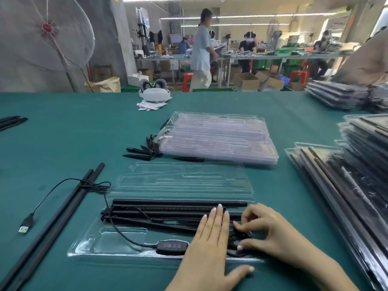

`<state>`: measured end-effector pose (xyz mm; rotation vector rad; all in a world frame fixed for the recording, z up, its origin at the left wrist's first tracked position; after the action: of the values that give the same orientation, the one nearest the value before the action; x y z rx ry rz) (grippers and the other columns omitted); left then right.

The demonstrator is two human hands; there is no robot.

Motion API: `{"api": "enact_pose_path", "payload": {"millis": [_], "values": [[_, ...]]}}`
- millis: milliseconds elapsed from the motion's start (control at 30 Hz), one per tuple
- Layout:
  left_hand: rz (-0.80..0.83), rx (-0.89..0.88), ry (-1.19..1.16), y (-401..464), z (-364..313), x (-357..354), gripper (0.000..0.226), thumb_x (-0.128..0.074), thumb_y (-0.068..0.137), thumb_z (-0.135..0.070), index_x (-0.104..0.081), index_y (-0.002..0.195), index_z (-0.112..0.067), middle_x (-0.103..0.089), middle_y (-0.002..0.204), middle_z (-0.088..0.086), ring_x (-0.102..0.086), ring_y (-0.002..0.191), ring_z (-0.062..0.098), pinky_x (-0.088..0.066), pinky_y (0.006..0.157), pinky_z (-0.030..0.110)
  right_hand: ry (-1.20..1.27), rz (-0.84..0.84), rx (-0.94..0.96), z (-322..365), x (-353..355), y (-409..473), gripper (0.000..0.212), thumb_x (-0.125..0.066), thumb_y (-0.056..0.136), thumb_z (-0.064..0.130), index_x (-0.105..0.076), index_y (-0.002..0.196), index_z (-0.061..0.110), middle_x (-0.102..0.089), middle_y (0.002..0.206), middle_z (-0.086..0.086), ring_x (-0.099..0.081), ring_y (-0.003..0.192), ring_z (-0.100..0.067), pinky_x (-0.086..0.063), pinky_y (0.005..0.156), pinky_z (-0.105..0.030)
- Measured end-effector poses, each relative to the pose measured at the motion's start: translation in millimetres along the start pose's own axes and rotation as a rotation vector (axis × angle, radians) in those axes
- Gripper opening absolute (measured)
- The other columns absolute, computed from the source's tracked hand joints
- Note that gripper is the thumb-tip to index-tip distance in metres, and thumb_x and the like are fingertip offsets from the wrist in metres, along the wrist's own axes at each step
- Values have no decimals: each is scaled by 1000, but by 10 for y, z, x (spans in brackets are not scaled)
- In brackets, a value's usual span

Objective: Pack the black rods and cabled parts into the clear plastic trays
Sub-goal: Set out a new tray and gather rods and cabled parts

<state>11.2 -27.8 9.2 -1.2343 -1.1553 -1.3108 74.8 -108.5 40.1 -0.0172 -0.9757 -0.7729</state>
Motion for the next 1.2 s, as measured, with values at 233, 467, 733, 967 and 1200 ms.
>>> {"api": "enact_pose_path", "payload": {"millis": [233,467,733,967,1200], "values": [[-92,-277,86,-166,107,150,59,-13,97,-53,-64,121,-37,-56,132,-14,-52,123,4,-42,100,21,-5,11,-26,-14,-4,15,28,-81,67,46,-77,90,30,-54,84,22,-52,84,-1,-41,79,-19],[-453,-357,-64,-430,173,283,56,-24,100,-38,-78,91,-27,-72,99,-16,-66,102,6,-56,86,34,13,22,-62,-85,-34,10,26,-78,68,50,-77,88,32,-54,82,22,-53,83,-1,-43,82,-30],[-543,-205,-184,-277,213,522,32,-62,80,-44,-69,54,-27,-71,93,-9,-64,91,11,-43,83,27,-1,19,-43,-77,-37,7,28,-77,69,51,-77,88,30,-54,83,24,-54,83,0,-43,82,-27],[-291,-27,-599,-55,380,259,29,-70,84,-37,-72,63,-16,-53,124,-24,-37,128,-8,-12,117,16,-185,23,35,24,-49,-11,37,-59,78,66,-75,88,33,-51,85,19,-42,82,3,-44,74,-30],[-254,-25,-734,-68,420,192,50,-65,88,-35,-41,127,-55,-49,120,-37,-30,116,-31,-22,109,7,-202,14,6,5,-25,-26,40,-55,75,71,-74,90,39,-48,93,21,-36,92,6,-35,82,-25]]}}
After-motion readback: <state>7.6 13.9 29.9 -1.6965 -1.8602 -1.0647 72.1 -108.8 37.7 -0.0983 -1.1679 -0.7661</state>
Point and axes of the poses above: each hand's wrist, its own y-axis towards the middle knuckle, its own x-axis out of the back of the hand, z = x × y, the point moved 10 cm from there along y, towards the middle knuckle
